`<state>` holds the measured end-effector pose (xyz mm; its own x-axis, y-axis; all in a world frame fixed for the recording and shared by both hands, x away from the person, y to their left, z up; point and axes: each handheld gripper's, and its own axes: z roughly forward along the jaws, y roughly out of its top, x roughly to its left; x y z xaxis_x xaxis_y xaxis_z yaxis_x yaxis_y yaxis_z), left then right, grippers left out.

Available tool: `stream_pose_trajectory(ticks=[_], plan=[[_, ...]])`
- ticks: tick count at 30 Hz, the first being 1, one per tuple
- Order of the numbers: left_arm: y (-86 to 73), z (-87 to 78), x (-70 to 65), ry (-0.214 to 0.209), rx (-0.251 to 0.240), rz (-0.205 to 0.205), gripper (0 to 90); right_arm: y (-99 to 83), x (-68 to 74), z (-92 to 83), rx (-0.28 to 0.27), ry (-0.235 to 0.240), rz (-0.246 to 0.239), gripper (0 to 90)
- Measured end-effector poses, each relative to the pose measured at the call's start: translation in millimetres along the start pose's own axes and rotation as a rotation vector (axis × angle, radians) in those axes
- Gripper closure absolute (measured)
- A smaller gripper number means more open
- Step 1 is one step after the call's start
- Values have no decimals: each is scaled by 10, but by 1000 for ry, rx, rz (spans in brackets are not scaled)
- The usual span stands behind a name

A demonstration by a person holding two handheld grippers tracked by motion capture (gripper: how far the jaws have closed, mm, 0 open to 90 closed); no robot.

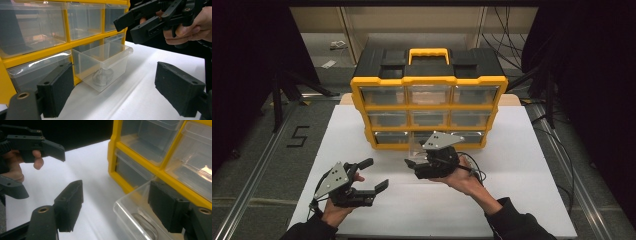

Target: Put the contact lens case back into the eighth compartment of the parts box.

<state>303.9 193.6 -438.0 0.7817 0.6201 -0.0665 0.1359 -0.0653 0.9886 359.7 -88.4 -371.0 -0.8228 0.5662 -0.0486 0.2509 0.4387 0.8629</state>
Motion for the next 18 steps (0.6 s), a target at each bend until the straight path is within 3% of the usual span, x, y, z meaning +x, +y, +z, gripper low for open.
stream_pose_trajectory(ticks=[18], plan=[[0,-4,2,3,-2,0,155,-172,57,-30,-3,14,-5,296]])
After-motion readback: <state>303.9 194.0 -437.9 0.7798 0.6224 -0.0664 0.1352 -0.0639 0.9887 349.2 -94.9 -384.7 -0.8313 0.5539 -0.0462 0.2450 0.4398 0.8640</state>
